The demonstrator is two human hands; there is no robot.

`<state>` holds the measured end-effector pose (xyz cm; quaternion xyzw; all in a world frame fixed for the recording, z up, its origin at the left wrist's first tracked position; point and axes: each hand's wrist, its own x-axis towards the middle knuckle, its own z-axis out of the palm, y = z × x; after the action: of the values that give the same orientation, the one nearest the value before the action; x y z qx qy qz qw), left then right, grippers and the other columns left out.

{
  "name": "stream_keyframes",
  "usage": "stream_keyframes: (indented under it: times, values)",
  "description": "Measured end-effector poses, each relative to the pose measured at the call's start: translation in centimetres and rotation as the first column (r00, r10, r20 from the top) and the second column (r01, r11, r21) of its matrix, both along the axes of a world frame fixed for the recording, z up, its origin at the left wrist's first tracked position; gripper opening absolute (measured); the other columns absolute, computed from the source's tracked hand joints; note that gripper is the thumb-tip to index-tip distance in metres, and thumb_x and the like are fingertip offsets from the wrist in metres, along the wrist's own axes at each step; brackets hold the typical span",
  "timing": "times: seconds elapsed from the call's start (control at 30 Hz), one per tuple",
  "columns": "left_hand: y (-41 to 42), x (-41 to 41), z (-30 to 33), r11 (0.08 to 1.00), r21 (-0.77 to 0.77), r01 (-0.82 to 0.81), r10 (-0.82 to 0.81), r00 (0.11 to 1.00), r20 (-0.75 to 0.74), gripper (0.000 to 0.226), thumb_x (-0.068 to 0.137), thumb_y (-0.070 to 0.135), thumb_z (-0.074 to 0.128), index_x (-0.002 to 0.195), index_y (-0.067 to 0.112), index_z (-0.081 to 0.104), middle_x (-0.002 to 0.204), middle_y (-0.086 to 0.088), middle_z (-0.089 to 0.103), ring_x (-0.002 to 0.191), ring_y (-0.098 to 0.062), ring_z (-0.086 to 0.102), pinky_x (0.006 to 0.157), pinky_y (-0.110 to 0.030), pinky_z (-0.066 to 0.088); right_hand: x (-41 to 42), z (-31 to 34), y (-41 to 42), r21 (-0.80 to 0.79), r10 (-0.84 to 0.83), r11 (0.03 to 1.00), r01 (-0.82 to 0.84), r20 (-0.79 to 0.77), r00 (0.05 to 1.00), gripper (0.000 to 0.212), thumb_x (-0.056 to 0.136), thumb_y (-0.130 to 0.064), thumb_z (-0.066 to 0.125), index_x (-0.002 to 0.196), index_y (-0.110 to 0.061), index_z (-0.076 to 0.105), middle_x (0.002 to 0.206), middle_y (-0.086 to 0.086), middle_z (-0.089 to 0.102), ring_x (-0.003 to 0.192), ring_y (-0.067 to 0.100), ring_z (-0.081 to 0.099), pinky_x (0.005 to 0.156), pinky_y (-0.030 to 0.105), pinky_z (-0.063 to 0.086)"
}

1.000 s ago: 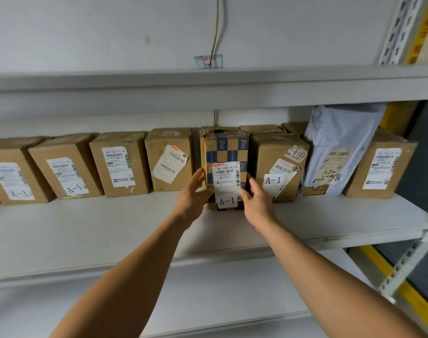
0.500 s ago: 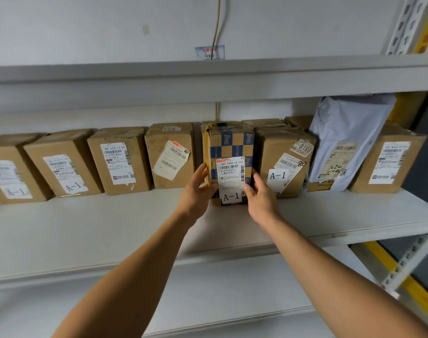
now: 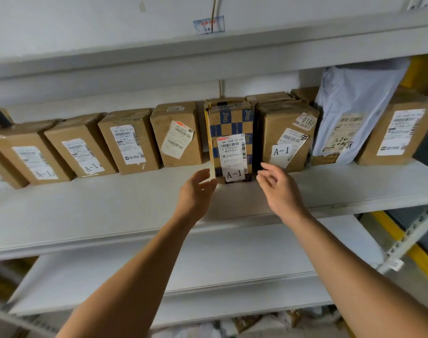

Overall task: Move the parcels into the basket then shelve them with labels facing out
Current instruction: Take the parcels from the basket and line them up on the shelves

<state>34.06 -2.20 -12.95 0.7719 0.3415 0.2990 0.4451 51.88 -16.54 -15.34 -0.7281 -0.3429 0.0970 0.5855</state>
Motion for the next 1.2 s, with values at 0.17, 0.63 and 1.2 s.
stream_keyframes:
  times: [0.17, 0.63, 1.2]
  values:
    - [-3.4, -2.1, 0.0, 0.983, 0.119, 0.143, -0.145, 0.989, 0.011, 0.043, 0.105, 0.025, 0.065, 0.147, 0.018, 0.059, 0.140, 0.003, 0.067, 0.116, -0.004, 0.063, 0.079, 0.002, 0.046, -3.4, -0.3, -5.2, -0.010, -0.106, 0.994, 0.108, 0.110, 0.988, 0.033, 0.103, -0.020, 0.067, 0.135, -0.017, 0.066, 0.121, -0.005, 0.075, 0.110, 0.008, 0.070, 0.100, 0.026, 0.055]
    - [-18.9, -5.6, -8.0, 0.757, 0.033, 0.653, -0.647, 0.755, -0.108, 0.037, 0.104, 0.029, 0.066, 0.141, 0.024, 0.064, 0.133, 0.009, 0.069, 0.120, -0.004, 0.063, 0.103, -0.013, 0.048, -19.2, -6.4, -27.6, -0.309, -0.538, 0.798, 0.517, 0.020, 0.843, 0.033, 0.105, -0.023, 0.064, 0.138, -0.025, 0.065, 0.126, -0.009, 0.072, 0.118, 0.003, 0.064, 0.103, 0.015, 0.050]
    - [-50.9, -7.4, -20.6, 0.316, -0.218, 0.923, -0.864, 0.185, -0.468, 0.047, 0.104, 0.037, 0.064, 0.149, 0.027, 0.057, 0.144, 0.003, 0.063, 0.128, -0.012, 0.058, 0.099, -0.026, 0.043, -36.6, -21.1, -58.9, -0.608, -0.878, 0.469, 0.640, -0.239, 0.416, 0.043, 0.106, -0.036, 0.059, 0.146, -0.022, 0.055, 0.142, 0.000, 0.065, 0.130, 0.016, 0.062, 0.106, 0.034, 0.053]
